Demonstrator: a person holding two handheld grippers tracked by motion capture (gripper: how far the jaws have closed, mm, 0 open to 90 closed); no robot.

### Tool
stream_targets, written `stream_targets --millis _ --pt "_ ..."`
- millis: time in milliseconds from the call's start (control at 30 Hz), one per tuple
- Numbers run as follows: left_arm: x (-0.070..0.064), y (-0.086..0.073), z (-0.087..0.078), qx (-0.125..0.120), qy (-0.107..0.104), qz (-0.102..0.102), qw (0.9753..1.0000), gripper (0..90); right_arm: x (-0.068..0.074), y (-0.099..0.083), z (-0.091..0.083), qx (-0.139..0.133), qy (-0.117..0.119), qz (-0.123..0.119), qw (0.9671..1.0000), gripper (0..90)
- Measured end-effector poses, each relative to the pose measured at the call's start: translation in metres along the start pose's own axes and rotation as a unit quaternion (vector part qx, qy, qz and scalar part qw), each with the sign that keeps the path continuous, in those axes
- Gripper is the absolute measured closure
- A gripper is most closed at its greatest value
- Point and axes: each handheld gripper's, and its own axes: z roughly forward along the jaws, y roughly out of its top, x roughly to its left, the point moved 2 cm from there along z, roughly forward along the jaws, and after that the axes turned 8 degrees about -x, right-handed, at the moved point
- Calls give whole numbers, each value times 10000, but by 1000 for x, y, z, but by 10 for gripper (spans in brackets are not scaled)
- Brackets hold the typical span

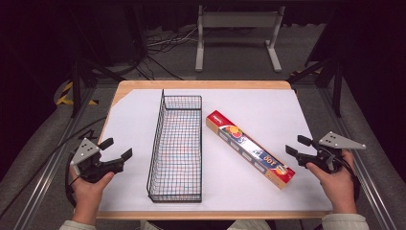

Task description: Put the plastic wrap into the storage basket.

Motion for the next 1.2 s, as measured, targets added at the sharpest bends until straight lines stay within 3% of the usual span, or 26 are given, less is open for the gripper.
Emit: stream_targets --millis 67,233,400,500,767,1000,1200 --pt "-2 0 -2 -58 -16 130 9999 168 -1 -1 -4 -194 -3 133 9997 352" --pt "-5 -1 -1 -21 -28 150 9999 162 -2 -2 -9 -291 -22 116 9995 332" --pt "-3 -2 -2 52 99 116 9999 162 1 1 -5 -116 -41 157 9998 306" --pt "-1 -1 -3 40 175 58 9998 162 4 2 -1 23 -76 66 9999 305" --pt "0 0 -4 53 251 28 9997 161 11 16 11 223 34 60 9997 295" --pt "0 -1 -3 108 325 8 9994 159 23 36 31 370 289 -17 9989 282" --pt "2 -2 -4 93 359 -16 9993 158 32 45 48 484 351 -198 9980 282"
